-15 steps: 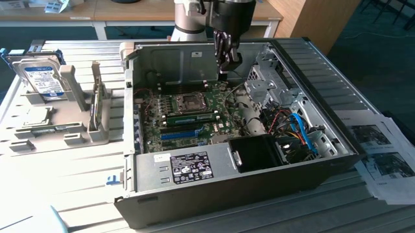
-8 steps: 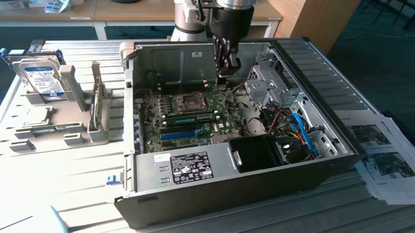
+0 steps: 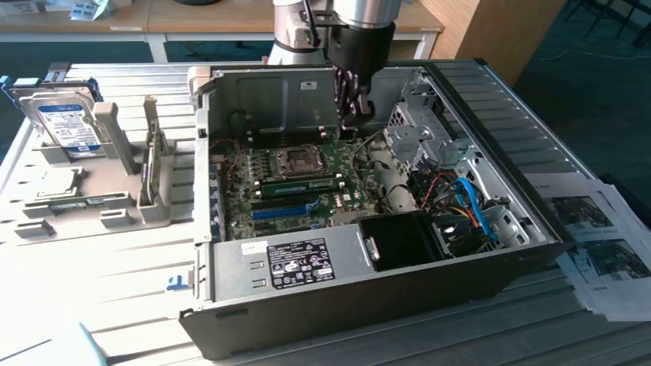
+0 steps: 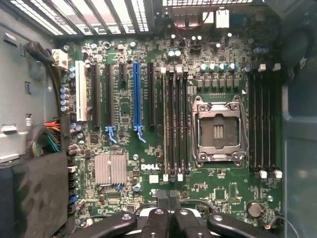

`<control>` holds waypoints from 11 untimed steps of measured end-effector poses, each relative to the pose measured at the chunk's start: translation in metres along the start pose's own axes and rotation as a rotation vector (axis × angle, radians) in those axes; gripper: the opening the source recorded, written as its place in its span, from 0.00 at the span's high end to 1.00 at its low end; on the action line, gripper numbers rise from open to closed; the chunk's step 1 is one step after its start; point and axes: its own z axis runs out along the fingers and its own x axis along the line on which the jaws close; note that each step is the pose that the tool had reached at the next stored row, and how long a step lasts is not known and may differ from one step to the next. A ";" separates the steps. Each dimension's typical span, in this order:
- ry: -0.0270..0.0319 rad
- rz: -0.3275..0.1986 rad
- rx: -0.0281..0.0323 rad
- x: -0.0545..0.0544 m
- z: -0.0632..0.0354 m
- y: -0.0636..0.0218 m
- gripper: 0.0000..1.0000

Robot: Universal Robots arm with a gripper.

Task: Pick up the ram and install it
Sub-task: 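Press down the ram until it locks into place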

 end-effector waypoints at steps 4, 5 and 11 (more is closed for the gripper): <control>0.0000 0.000 -0.0001 0.000 0.0068 0.0001 0.90; 0.0000 0.000 0.0000 0.000 0.0085 0.0001 0.90; 0.0000 0.000 -0.0001 -0.001 0.0174 0.0002 0.90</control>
